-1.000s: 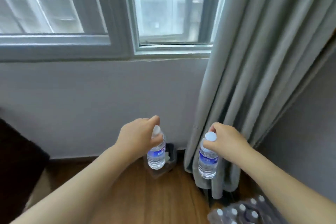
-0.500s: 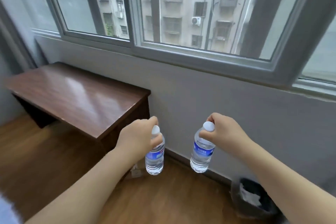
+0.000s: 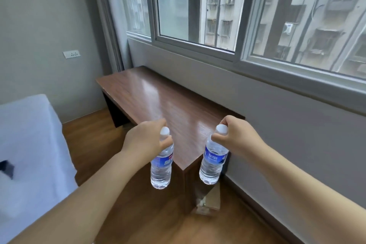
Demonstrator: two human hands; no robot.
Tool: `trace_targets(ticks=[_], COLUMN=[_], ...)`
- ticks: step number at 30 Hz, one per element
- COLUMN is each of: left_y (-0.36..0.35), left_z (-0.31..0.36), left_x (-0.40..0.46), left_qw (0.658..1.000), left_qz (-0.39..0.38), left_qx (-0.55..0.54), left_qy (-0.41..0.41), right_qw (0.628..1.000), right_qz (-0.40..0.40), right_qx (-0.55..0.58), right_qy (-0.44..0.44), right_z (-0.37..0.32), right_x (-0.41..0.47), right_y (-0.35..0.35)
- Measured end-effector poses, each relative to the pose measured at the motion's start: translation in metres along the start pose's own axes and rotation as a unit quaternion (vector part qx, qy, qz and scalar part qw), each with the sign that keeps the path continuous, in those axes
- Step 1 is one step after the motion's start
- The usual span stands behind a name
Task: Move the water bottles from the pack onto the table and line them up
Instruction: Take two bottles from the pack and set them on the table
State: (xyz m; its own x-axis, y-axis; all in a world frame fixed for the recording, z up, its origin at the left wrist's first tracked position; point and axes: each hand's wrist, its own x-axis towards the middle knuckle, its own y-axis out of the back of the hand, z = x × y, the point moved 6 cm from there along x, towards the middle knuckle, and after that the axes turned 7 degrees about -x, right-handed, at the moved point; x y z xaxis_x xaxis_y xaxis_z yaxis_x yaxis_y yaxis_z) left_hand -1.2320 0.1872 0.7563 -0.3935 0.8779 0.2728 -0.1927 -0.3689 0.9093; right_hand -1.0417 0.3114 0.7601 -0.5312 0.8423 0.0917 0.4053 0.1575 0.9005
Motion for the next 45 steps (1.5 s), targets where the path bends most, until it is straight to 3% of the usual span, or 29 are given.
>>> trace_targets(ticks=[9,19,25,34,45], left_y=[-0.025,-0.081,-0.116,-0.142,-0.151], left_z=[-0.072,-0.110,-0.125,-0.139,-0.157], left_x=[0.131,0.274,0.327,0.362,0.369], left_qw=[0.999,0.998,0.990,0.983,0.974], left_qz=[-0.004,-0.068,-0.132,-0.162,-0.211], left_qx=[-0.002,0.002,-0.003,-0.010,-0.060], left_qy=[0.049,0.000,-0.040,-0.087,-0.061], right_qw=[0.999,0.998,0.994,0.986,0.976], right_qz=[-0.018,-0.024,-0.020,-0.006,0.003], right_qx=[-0.040,-0.061,-0.068,-0.068,-0.076], right_qy=[0.031,-0.024,-0.088,-0.154,-0.204], right_z=[-0.027,-0.034,-0.036,-0.042,-0.034], right_x=[0.155,0.268,0.303,0.326,0.331], right_y=[-0.049,-0.093,-0.118,-0.142,-0.155])
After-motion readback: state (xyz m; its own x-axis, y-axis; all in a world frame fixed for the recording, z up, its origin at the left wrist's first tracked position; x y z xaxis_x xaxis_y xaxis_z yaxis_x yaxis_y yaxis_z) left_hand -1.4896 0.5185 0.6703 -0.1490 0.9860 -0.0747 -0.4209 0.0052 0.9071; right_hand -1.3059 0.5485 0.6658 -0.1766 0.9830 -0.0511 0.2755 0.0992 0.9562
